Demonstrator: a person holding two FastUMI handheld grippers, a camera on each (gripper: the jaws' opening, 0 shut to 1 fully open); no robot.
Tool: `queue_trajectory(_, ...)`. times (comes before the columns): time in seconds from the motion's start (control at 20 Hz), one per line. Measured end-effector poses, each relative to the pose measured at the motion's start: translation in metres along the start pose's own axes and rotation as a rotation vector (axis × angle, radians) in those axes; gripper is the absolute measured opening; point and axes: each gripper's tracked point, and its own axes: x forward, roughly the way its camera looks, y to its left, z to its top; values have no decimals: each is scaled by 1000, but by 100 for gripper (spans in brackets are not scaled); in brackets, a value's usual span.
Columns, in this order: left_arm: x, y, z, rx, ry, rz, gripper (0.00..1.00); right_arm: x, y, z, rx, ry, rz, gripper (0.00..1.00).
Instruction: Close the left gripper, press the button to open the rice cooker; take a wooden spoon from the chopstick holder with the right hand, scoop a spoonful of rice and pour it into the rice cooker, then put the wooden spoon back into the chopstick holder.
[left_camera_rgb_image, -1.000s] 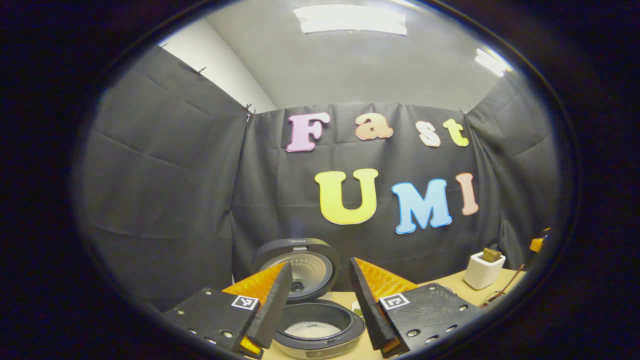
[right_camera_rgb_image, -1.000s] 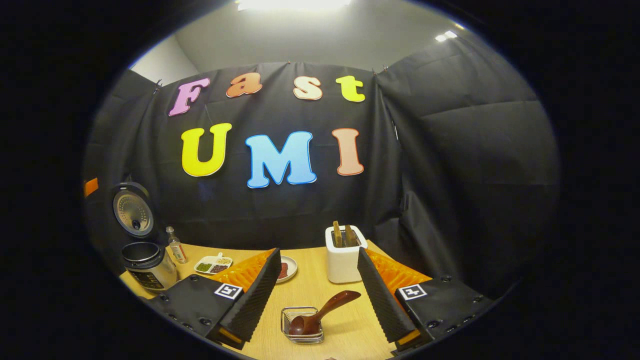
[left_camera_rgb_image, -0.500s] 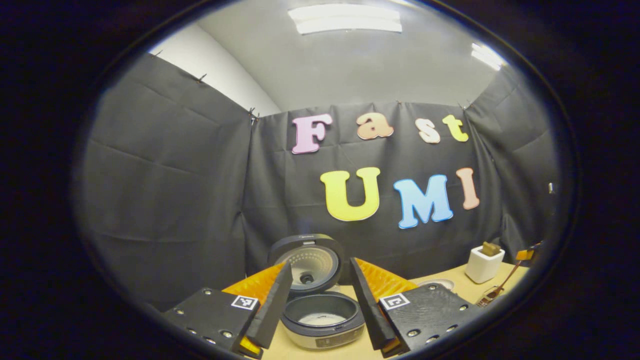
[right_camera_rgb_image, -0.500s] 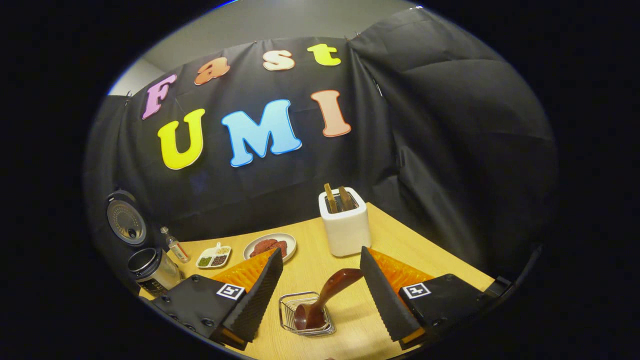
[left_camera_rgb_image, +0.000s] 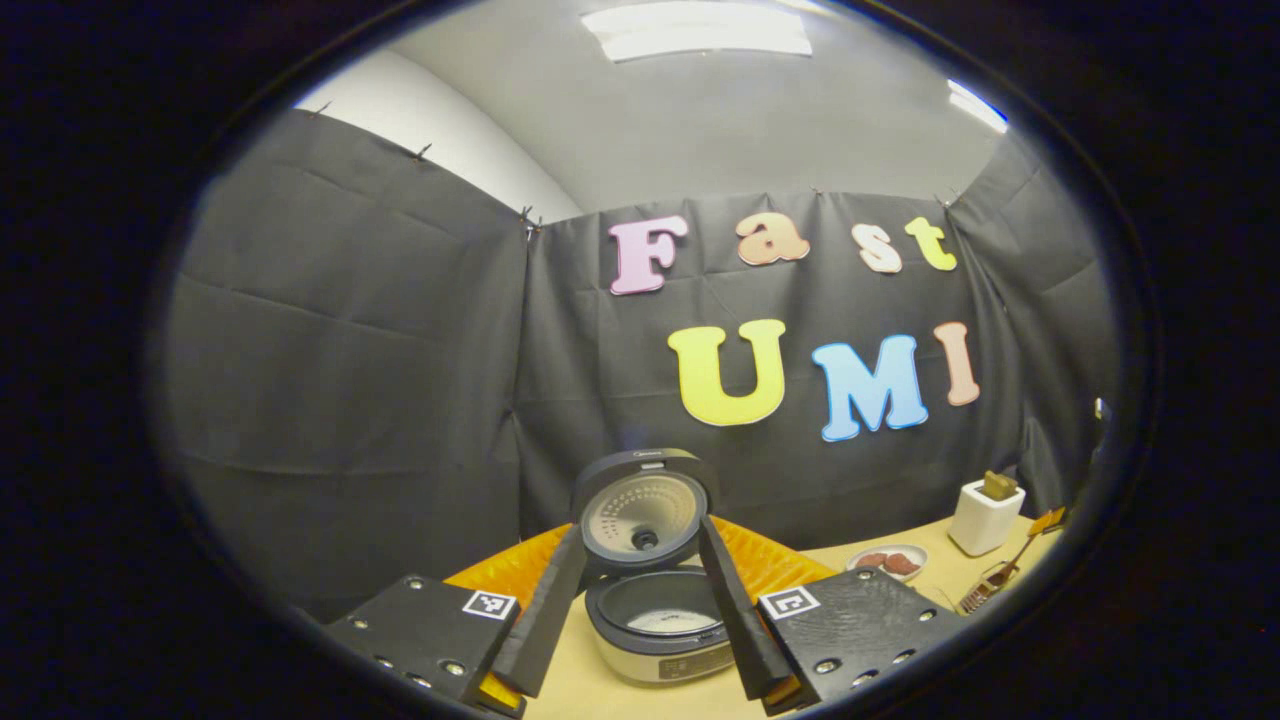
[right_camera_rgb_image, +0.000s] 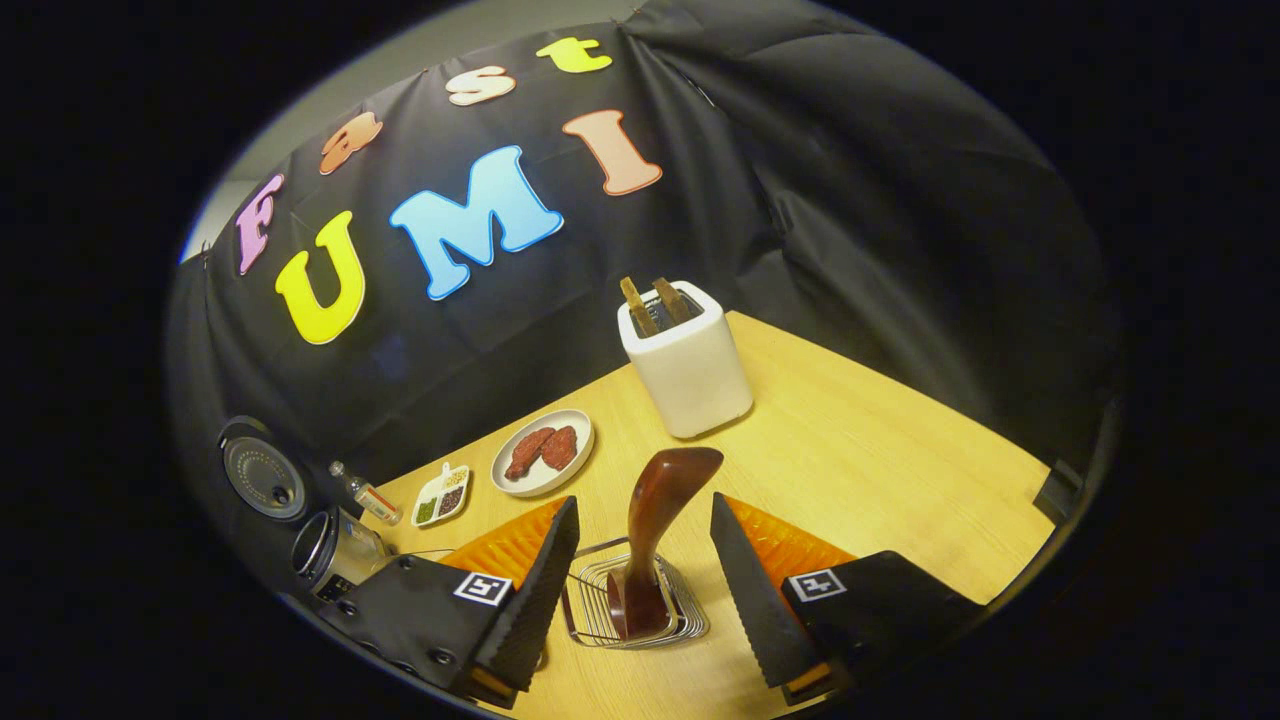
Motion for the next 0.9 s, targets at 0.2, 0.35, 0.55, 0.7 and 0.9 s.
queue_trajectory(0.2, -2, 1, 2, 15, -7, -3, 73, 10, 1, -13, 32, 42, 23, 85)
queue_trajectory(0.35, -2, 4, 4, 19, -8, -5, 73, 17, 2, -20, 81, 76, 29, 23)
queue_trajectory(0.55, 1, 8, 3, 20, -13, -6, 72, 7, 10, -13, 7, 52, 22, 11)
queue_trajectory(0.7, 5, 9, -3, 9, -6, -10, 72, -2, 26, 3, -137, -18, 31, 11)
queue_trajectory(0.9, 13, 8, -12, -4, 3, -24, 72, -24, 52, 28, -282, -97, 26, 10)
